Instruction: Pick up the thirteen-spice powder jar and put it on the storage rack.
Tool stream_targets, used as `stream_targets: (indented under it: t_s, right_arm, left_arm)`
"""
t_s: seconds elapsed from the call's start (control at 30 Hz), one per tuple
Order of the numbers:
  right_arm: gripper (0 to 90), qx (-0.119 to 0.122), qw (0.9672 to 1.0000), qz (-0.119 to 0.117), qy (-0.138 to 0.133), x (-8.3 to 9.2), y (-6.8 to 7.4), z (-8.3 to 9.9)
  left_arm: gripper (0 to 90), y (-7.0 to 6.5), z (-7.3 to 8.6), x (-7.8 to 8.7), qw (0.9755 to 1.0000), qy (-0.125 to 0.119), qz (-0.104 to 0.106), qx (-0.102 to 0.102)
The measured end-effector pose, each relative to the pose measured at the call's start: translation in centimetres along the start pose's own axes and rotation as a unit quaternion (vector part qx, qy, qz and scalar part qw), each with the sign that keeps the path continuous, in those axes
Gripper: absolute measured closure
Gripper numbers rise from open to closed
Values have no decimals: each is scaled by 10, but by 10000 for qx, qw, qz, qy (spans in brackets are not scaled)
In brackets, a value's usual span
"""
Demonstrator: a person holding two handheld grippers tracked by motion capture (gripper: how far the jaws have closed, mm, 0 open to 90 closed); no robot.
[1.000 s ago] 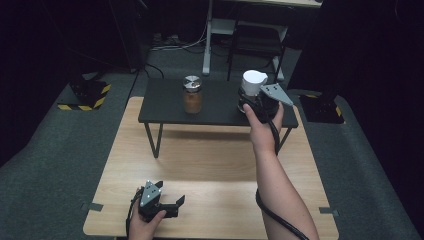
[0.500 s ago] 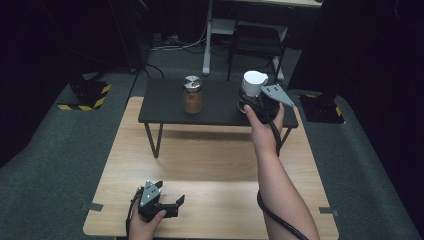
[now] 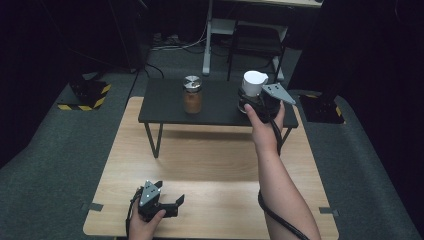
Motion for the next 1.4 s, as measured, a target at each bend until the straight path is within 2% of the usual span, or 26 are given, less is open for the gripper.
stream_targets:
  t_s: [0.03, 0.07, 0.17, 0.2, 0.3, 0.37, 1.0, 1.4]
  right_arm:
    - [181, -11, 10000, 13, 23, 0, 0, -1]
    - [181, -11, 10000, 13, 23, 0, 0, -1]
    - [97, -112, 9999, -4, 103, -1, -1, -1]
    - [43, -128, 9998, 9, 159, -1, -1, -1]
    - [3, -66, 9997, -40, 227, -2, -1, 0]
    - [4, 32, 9997, -107, 222, -1, -1, 2]
    - [4, -31, 9997, -240, 66, 15, -1, 2]
    - [4, -85, 9990, -426, -77, 37, -7, 12]
  left_arm:
    - [6, 0, 0, 0, 10000, -3, 2, 2]
    - [6, 0, 0, 0, 10000, -8, 5, -1]
    - [6, 0, 0, 0, 10000, -5, 2, -8]
    - [6, 0, 0, 0, 10000, -10, 2, 0]
    - [6, 0, 0, 0, 10000, -13, 7, 8]
    - [6, 0, 0, 1, 10000, -14, 14, -10]
    - [6, 0, 0, 1, 10000, -1, 55, -49]
    - [6, -1, 0, 1, 9999, 11, 50, -100]
Point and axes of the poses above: each handheld gripper's, and its own axes: x roughly backward along the jaws, z roughly out of its underside, y roughly to its left, the point moved 8 cm from there along -x, roughly forward along the jaws, and after that the axes turned 5 degrees about -y, right-handed, at the moved point
